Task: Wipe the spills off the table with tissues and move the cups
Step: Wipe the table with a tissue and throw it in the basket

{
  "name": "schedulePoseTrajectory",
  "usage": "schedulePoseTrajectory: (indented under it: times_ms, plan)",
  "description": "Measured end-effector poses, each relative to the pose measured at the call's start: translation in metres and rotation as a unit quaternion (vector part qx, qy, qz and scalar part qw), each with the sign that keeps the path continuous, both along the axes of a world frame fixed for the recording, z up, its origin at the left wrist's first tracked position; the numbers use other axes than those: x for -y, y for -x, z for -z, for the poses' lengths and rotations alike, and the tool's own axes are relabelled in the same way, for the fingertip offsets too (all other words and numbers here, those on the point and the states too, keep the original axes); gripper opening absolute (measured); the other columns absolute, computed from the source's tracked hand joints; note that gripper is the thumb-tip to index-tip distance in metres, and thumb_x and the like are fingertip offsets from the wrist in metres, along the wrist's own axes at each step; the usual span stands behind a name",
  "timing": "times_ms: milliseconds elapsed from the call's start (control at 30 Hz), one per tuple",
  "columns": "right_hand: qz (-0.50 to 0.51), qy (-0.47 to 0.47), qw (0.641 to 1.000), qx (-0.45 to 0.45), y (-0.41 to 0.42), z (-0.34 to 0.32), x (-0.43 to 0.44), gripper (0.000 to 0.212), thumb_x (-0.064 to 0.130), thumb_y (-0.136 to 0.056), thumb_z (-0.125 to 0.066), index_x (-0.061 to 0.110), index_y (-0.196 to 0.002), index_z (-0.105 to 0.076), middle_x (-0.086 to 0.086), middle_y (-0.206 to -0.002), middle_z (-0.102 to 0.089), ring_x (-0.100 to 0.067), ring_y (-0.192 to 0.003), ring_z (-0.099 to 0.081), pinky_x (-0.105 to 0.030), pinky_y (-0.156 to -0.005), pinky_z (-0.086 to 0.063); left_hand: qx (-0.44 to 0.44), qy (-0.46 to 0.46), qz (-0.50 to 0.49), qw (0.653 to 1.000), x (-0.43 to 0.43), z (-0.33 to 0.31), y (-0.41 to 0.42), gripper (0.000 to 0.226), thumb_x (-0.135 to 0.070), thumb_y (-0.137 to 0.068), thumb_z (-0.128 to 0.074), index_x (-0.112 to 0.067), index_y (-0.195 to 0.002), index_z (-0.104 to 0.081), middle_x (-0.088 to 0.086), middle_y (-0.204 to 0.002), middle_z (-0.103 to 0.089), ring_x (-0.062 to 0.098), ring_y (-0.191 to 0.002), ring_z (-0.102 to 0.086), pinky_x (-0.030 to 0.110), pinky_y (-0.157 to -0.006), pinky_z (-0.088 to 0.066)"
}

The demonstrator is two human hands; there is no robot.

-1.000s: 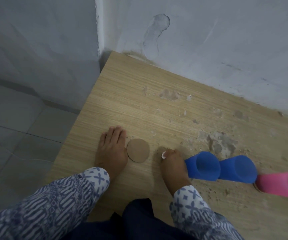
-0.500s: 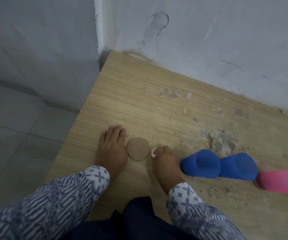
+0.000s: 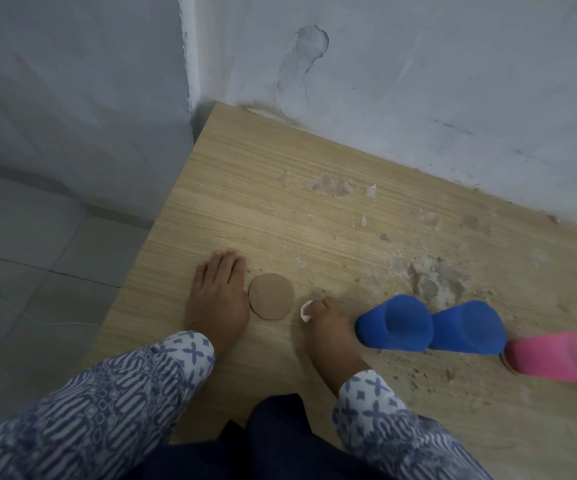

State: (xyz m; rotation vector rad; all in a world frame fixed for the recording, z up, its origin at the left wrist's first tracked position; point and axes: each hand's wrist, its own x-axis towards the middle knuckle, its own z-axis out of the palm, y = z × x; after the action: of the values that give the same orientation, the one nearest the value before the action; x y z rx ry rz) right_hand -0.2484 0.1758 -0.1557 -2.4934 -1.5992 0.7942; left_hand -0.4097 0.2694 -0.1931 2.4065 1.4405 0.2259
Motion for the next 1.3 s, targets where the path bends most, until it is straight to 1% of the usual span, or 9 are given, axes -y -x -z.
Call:
schedulePoseTrajectory:
  times_ms: [233, 433, 600, 667, 767, 867, 967, 1100, 1300]
  plan:
    - [0.075, 0.017, 0.997, -0.004, -0.009, -0.008, -0.007, 0.027, -0.003, -0.088, -0.038, 0.013, -0.103, -0.053, 0.001, -0.102, -0.04, -0.018, -0.075, -0.047, -0.026, -0.063, -0.035, -0.004, 0.001, 0.003, 1.0, 0.0, 0.001, 0.001, 0.055, -0.023, -0.081, -0.032, -0.003, -0.127, -0.055, 0.016, -0.135, -0.053, 0.037, -0.129, -0.045, 0.054, -0.105, -0.034]
    - [0.022, 0.011, 0.998, 0.058, 0.0, 0.003, 0.013, 0.026, 0.0, -0.086, -0.04, 0.013, -0.105, -0.049, -0.006, -0.112, -0.048, -0.016, -0.079, -0.048, -0.025, -0.062, -0.04, -0.004, 0.006, 0.001, 1.0, -0.001, 0.003, 0.0, 0.057, -0.023, -0.08, -0.031, -0.004, -0.128, -0.054, 0.015, -0.137, -0.051, 0.036, -0.13, -0.043, 0.054, -0.106, -0.033]
    - [0.094, -0.074, 0.992, -0.03, 0.003, 0.003, 0.013, 0.019, 0.003, -0.09, -0.043, 0.011, -0.099, -0.058, -0.004, -0.112, -0.055, -0.017, -0.086, -0.055, -0.021, -0.069, -0.04, 0.01, -0.005, 0.001, 1.0, -0.001, 0.006, 0.0, 0.052, -0.017, -0.081, -0.041, -0.003, -0.13, -0.053, 0.016, -0.138, -0.05, 0.037, -0.132, -0.041, 0.054, -0.107, -0.031]
    - [0.195, -0.12, 0.967, -0.116, 0.001, -0.006, 0.007, 0.018, 0.01, -0.093, -0.047, 0.007, -0.1, -0.062, -0.005, -0.107, -0.062, -0.017, -0.088, -0.058, -0.019, -0.069, -0.045, 0.015, -0.005, -0.002, 1.0, -0.001, 0.007, 0.001, 0.05, -0.011, -0.083, -0.049, -0.004, -0.132, -0.051, 0.016, -0.141, -0.047, 0.036, -0.134, -0.038, 0.053, -0.109, -0.028]
    - [0.353, -0.159, 0.867, -0.313, 0.001, -0.016, 0.0, 0.011, 0.019, -0.092, -0.054, 0.015, -0.091, -0.064, -0.002, -0.084, -0.063, -0.013, -0.069, -0.054, -0.021, -0.06, -0.043, 0.022, 0.016, -0.008, 1.0, -0.002, 0.005, 0.001, 0.052, -0.009, -0.086, -0.053, -0.006, -0.138, -0.045, 0.014, -0.148, -0.038, 0.033, -0.141, -0.027, 0.049, -0.114, -0.019]
    - [0.407, -0.147, 0.766, -0.476, 0.01, -0.027, -0.004, 0.01, 0.007, -0.093, -0.05, 0.009, -0.093, -0.06, -0.005, -0.074, -0.055, -0.014, -0.061, -0.048, -0.027, -0.056, -0.043, 0.04, 0.05, -0.017, 0.998, -0.004, -0.006, -0.003, 0.05, -0.012, -0.09, -0.048, -0.01, -0.14, -0.042, 0.011, -0.152, -0.031, 0.031, -0.144, -0.018, 0.046, -0.117, -0.012]
    - [0.426, -0.138, 0.7, -0.555, 0.018, -0.037, -0.005, 0.017, -0.002, -0.093, -0.043, 0.005, -0.099, -0.056, -0.007, -0.078, -0.056, -0.016, -0.063, -0.048, -0.026, -0.053, -0.039, 0.098, 0.073, -0.011, 0.992, -0.002, -0.019, -0.011, 0.044, -0.012, -0.093, -0.046, -0.011, -0.137, -0.046, 0.011, -0.151, -0.033, 0.029, -0.143, -0.02, 0.042, -0.116, -0.016]
    - [0.426, -0.135, 0.689, -0.571, 0.019, -0.047, -0.008, 0.017, -0.004, -0.09, -0.043, 0.008, -0.094, -0.055, -0.008, -0.078, -0.057, -0.016, -0.064, -0.048, -0.027, -0.054, -0.038, 0.23, 0.158, 0.034, 0.96, 0.006, -0.042, -0.025, 0.035, -0.013, -0.097, -0.046, -0.012, -0.13, -0.055, 0.005, -0.135, -0.053, 0.018, -0.126, -0.046, 0.027, -0.105, -0.033]
    - [0.398, -0.16, 0.679, -0.596, 0.008, -0.077, -0.015, 0.018, -0.004, -0.09, -0.04, 0.006, -0.097, -0.052, -0.009, -0.081, -0.057, -0.017, -0.063, -0.051, -0.027, -0.053, -0.039, 0.38, 0.425, -0.025, 0.821, 0.015, -0.086, -0.041, 0.026, -0.026, -0.097, -0.048, -0.015, -0.102, -0.071, 0.002, -0.097, -0.073, 0.016, -0.092, -0.068, 0.041, -0.091, -0.049]
